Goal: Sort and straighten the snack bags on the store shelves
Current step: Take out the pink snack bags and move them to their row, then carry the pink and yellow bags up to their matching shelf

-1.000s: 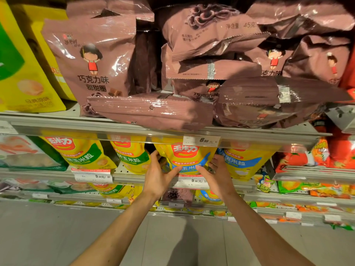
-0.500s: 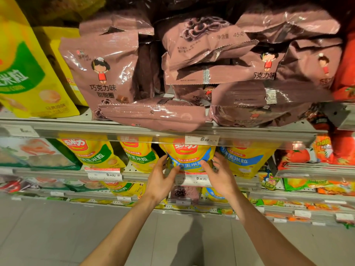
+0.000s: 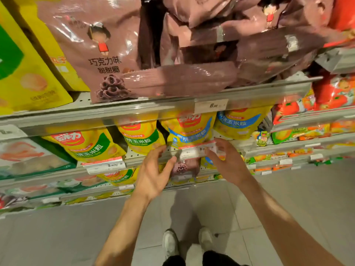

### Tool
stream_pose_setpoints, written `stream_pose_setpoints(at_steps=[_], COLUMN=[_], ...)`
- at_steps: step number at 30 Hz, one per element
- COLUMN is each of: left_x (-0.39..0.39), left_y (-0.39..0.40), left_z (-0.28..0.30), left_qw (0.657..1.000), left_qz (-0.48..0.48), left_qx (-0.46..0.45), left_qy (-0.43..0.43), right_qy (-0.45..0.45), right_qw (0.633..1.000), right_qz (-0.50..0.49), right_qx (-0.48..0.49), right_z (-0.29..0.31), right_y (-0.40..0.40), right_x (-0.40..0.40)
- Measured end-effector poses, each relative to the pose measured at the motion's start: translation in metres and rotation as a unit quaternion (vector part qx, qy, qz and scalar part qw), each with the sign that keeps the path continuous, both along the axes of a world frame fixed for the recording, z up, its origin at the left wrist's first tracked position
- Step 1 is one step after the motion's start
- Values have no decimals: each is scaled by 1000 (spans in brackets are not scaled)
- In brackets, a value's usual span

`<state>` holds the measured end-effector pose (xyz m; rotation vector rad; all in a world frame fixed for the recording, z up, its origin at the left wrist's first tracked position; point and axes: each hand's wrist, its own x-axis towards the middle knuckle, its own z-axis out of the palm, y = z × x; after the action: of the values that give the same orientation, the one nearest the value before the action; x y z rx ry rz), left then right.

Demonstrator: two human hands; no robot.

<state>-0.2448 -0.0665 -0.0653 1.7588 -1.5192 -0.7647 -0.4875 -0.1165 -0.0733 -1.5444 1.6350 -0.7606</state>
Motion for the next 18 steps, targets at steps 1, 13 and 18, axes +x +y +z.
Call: stream_pose_setpoints(at_steps=[1, 13, 18], left_x=[6, 25, -4], left_y=[4, 92, 126], left_z=[-2, -41, -62], left_qw=[1000, 997, 993], left_qz=[-7, 31, 47], left_qx=[-4, 53, 93], left_qy=[5, 45, 62], right_qy=[5, 52, 53], right_qw=[1000, 997, 996], right_qz=[-15, -41, -38], right_qx=[-3, 34, 62], right_z=[-3, -33, -56], right_y=[11, 126, 147], right_x=[5, 12, -14])
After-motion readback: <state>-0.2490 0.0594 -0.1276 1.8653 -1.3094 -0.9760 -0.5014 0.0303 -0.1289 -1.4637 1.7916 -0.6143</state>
